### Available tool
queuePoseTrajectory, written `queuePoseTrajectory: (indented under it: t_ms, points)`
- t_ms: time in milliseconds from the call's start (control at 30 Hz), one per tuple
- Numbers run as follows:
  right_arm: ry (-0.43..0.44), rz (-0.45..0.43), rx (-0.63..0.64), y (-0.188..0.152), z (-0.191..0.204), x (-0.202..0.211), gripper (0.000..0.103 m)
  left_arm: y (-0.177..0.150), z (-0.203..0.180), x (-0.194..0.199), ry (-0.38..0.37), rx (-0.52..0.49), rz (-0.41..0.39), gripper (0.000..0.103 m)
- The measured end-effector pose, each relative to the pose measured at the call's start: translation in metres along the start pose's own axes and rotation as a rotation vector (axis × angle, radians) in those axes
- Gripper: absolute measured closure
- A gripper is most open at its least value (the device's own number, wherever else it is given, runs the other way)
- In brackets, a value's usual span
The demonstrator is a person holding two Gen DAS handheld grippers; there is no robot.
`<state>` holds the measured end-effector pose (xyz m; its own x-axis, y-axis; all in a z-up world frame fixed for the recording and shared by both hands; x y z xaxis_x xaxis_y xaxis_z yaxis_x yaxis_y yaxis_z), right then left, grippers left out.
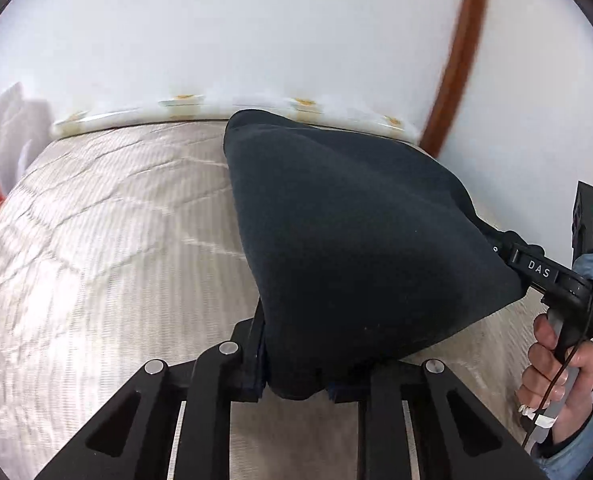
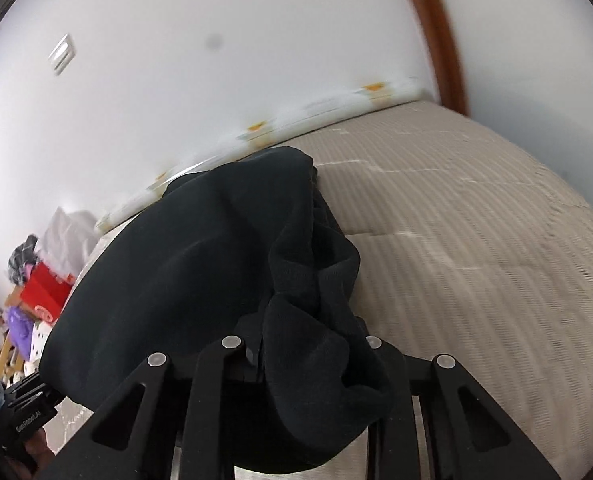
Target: Fold small clothes
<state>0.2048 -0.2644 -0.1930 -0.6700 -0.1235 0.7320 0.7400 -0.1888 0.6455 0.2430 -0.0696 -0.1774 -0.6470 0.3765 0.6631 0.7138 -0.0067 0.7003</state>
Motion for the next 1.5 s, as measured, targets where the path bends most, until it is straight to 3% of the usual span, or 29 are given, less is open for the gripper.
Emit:
queuePoseTrajectory:
  t_ms: [200, 333, 567, 667, 767, 867, 967, 1067, 1267, 1400, 1500]
  points:
    - [0.108, 0.029, 0.061, -0.016, 0.079, -0.010, 0.079, -0.012, 0.074, 0.038, 0.058, 0.077, -0.009, 0.083]
    - [0.156, 0.003, 0.121, -0.030, 0.108, -0.003, 0.079, -0.023, 0.107, 0.048, 0.021, 0.110, 0.020, 0.082]
    - [0.101, -0.005, 0.201, -0.036, 0.089, 0.023, 0.073, -0.047, 0.110, 0.057, -0.030, 0.097, 0.040, 0.075]
    - [0.061, -0.083, 0.222, -0.027, 0.084, 0.056, 0.071, -0.054, 0.111, 0.060, -0.067, 0.131, 0.064, 0.066]
    - [0.085, -0.122, 0.247, -0.020, 0.098, 0.071, 0.071, -0.068, 0.109, 0.073, -0.101, 0.148, 0.067, 0.057]
    - [0.129, -0.124, 0.293, -0.026, 0.116, 0.065, 0.071, -0.070, 0.097, 0.092, -0.105, 0.106, 0.038, 0.056]
    - [0.064, -0.078, 0.331, -0.042, 0.120, 0.043, 0.073, -0.067, 0.085, 0.116, -0.094, 0.055, -0.011, 0.047]
    - [-0.039, -0.051, 0.353, -0.057, 0.106, 0.032, 0.076, -0.053, 0.074, 0.127, -0.077, 0.003, -0.047, 0.046]
    - [0.019, -0.052, 0.325, -0.045, 0.096, 0.053, 0.075, -0.005, 0.086, 0.094, 0.030, -0.052, -0.047, 0.045]
    - [0.040, -0.052, 0.303, -0.033, 0.100, 0.048, 0.074, -0.016, 0.104, 0.066, 0.047, 0.005, 0.038, 0.042]
    - [0.078, -0.027, 0.292, -0.027, 0.111, 0.033, 0.074, -0.028, 0.113, 0.064, 0.024, 0.017, 0.029, 0.038]
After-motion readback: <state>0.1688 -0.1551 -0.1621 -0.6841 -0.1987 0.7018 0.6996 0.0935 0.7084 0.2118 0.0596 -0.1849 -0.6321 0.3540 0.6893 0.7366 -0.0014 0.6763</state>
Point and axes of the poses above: each gripper's, at about its wrist camera, not at the fingertips, and x roughly against the way its jaws point, z to its left, y to its top, the point moved 5 cm from there along -x, roughly the way its jaws point, and after that the axes turned 7 degrees about -y, right-handed, at the moved point
